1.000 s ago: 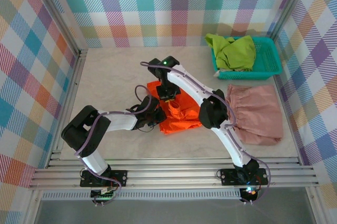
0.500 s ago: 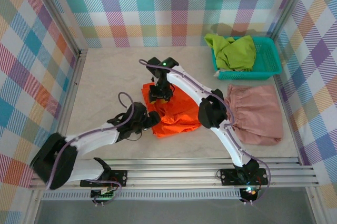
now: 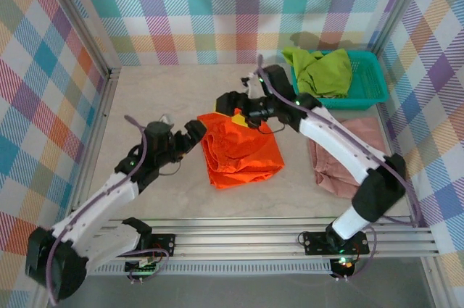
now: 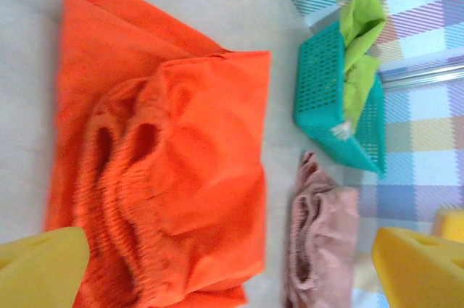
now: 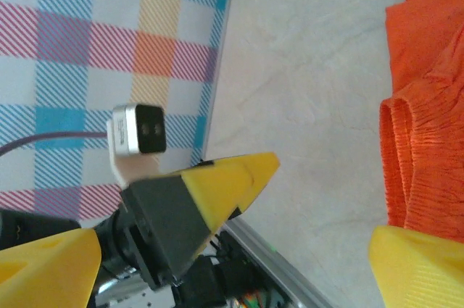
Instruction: Fold and stack the shorts
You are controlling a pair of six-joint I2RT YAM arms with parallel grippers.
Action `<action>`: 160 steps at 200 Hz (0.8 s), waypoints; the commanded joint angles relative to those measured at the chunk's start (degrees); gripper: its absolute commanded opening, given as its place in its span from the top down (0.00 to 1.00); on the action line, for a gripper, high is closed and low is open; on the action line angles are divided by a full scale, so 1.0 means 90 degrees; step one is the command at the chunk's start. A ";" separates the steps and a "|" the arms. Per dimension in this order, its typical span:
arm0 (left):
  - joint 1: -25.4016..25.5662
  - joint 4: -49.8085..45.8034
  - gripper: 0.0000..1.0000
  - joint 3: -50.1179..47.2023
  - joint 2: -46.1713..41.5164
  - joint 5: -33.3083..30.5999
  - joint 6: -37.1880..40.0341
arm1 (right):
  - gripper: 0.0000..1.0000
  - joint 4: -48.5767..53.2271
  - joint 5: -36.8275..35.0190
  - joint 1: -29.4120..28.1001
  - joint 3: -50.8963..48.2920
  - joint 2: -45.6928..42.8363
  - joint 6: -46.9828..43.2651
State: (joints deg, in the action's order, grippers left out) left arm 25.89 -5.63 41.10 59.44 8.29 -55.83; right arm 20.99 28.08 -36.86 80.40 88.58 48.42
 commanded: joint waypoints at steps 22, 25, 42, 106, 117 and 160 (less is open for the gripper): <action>-0.0142 0.1495 0.00 0.1209 0.1714 0.1497 -0.0763 | 0.05 -0.4074 -0.0363 -0.0267 -0.2689 0.0093 0.2825; -0.0142 0.1540 0.00 0.1262 0.1833 0.1524 -0.0805 | 0.05 -0.4250 -0.0424 -0.0316 -0.2778 0.0117 0.2935; -0.0170 0.1971 0.00 0.1462 0.2501 0.1715 -0.1129 | 0.04 -0.4793 -0.0814 -0.0583 -0.3073 0.0263 0.3330; -0.0268 0.2557 0.00 0.1774 0.4008 0.1849 -0.1317 | 0.04 -0.6533 -0.2063 -0.1276 -0.3858 0.1005 0.4774; -0.0310 0.2514 0.00 0.1749 0.4119 0.1820 -0.1231 | 0.05 -0.6749 -0.2100 -0.1365 -0.3865 0.1196 0.4909; -0.0565 0.2246 0.00 0.1483 0.4223 0.1647 -0.0740 | 0.05 -0.7075 -0.2415 -0.1614 -0.4156 0.1684 0.5409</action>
State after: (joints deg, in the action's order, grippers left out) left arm 22.35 14.11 55.40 96.75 23.31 -65.54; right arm -37.80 9.54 -50.06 45.45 101.91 92.38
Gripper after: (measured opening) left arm 0.998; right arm 0.951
